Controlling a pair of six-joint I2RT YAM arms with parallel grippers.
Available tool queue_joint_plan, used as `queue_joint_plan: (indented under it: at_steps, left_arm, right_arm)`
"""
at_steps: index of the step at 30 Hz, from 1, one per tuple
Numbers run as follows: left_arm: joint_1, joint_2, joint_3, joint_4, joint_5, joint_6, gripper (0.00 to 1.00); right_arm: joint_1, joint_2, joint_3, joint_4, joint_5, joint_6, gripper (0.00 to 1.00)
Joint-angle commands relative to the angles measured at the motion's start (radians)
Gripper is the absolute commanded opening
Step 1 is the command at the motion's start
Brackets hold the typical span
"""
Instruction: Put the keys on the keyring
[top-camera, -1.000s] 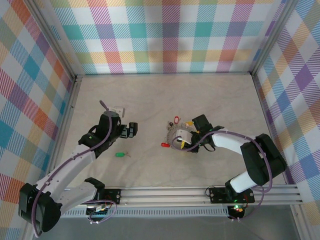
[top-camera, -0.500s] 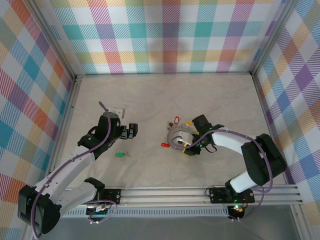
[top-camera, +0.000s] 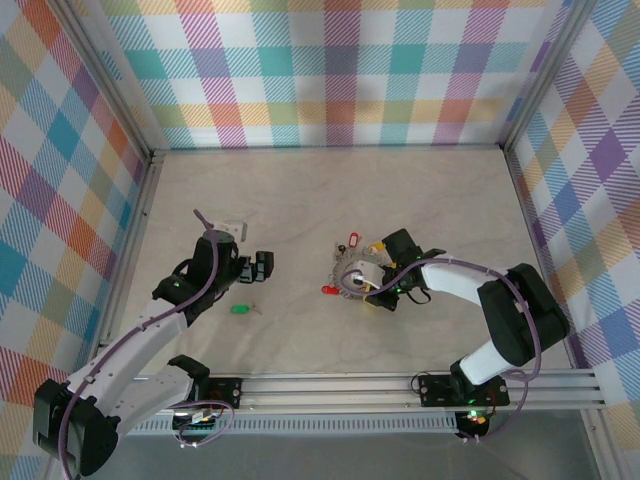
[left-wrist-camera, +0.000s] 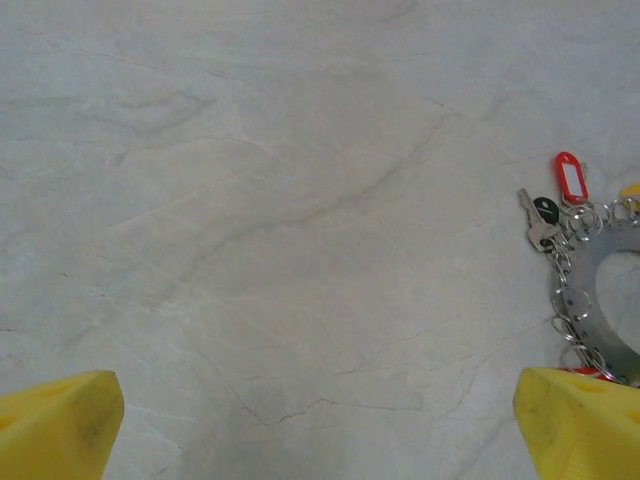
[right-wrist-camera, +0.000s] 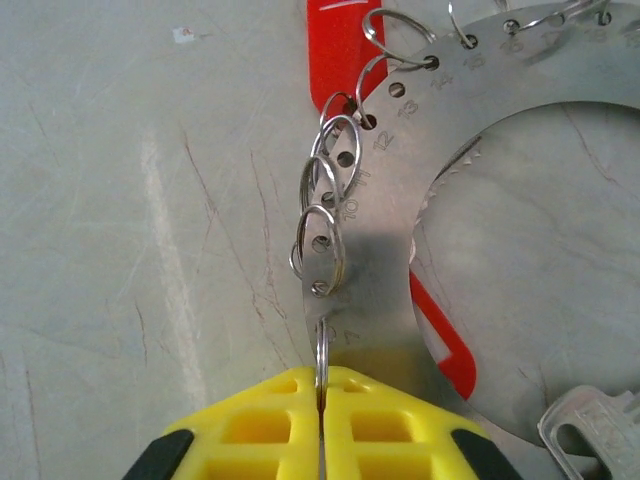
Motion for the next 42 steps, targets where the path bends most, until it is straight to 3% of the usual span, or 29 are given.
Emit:
queue_joint_plan:
  at_steps: [1, 7, 19, 25, 31, 34, 39, 42]
  left_arm:
    - [0.005, -0.024, -0.010, 0.017, 0.038, -0.010, 1.00]
    - [0.004, -0.043, -0.005, 0.058, 0.145, 0.023, 1.00]
    - [0.004, -0.050, 0.037, 0.185, 0.510, 0.238, 0.95]
    - [-0.003, 0.032, 0.132, 0.151, 0.638, 0.313, 0.90]
    - [-0.030, 0.092, 0.209, 0.137, 0.652, 0.377, 0.87]
    - [-0.060, 0.123, 0.228, 0.145, 0.660, 0.409, 0.87]
    - [-0.121, 0.169, 0.218, 0.203, 0.648, 0.417, 0.87]
    - [-0.141, 0.187, 0.147, 0.359, 0.647, 0.405, 0.82]
  right_arm:
    - [0.015, 0.017, 0.012, 0.010, -0.036, 0.003, 0.00]
    - [0.020, -0.054, -0.020, 0.048, -0.060, 0.000, 0.00]
    - [0.014, -0.346, -0.144, 0.354, -0.085, 0.123, 0.00]
    - [0.006, -0.429, -0.093, 0.277, -0.096, 0.095, 0.00]
    - [0.006, -0.464, -0.002, 0.121, -0.076, 0.023, 0.00]
    - [0.006, -0.456, 0.067, -0.007, -0.009, -0.022, 0.00]
    - [0.006, -0.428, 0.177, -0.206, -0.023, -0.054, 0.00]
    - [0.007, -0.437, 0.192, -0.222, -0.057, -0.031, 0.00]
